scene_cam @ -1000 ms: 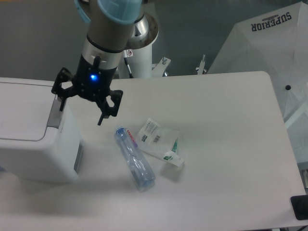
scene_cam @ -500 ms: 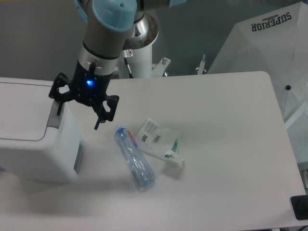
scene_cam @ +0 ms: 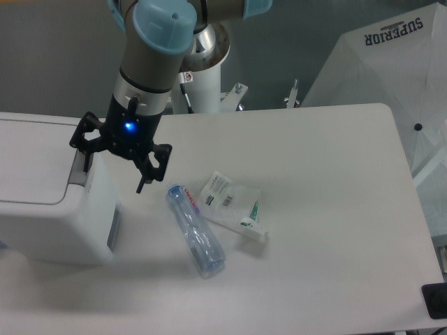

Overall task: Open the trash can
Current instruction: 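Lower the gripper onto the trash can lid edge and press it open, then lift the gripper away from the open trash can toward the bottle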

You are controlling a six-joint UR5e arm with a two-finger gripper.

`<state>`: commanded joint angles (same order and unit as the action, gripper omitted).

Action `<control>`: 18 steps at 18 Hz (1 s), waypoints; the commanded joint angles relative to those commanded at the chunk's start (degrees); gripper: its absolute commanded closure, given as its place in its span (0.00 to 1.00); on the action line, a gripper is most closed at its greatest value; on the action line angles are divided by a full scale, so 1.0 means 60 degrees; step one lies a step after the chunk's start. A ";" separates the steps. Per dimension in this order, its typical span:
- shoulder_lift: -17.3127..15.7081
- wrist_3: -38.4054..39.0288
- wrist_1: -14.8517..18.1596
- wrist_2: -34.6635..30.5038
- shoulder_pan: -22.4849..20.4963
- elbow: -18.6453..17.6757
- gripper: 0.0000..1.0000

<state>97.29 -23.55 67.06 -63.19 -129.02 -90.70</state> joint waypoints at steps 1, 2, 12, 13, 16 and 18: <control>-0.0014 0.0000 0.0000 0.0000 0.0000 0.0000 0.00; -0.0015 0.0000 0.0000 0.0000 0.0000 0.0000 0.00; 0.0044 0.0000 0.0000 0.0000 0.0000 0.0000 0.00; 0.0030 0.0000 0.0000 0.0000 0.0015 0.0000 0.00; 0.0015 0.0000 0.0000 0.0000 0.0000 0.0044 0.00; 0.0015 -0.0015 -0.0015 0.0000 0.0000 0.0102 0.00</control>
<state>97.38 -23.64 66.97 -63.19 -129.02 -90.09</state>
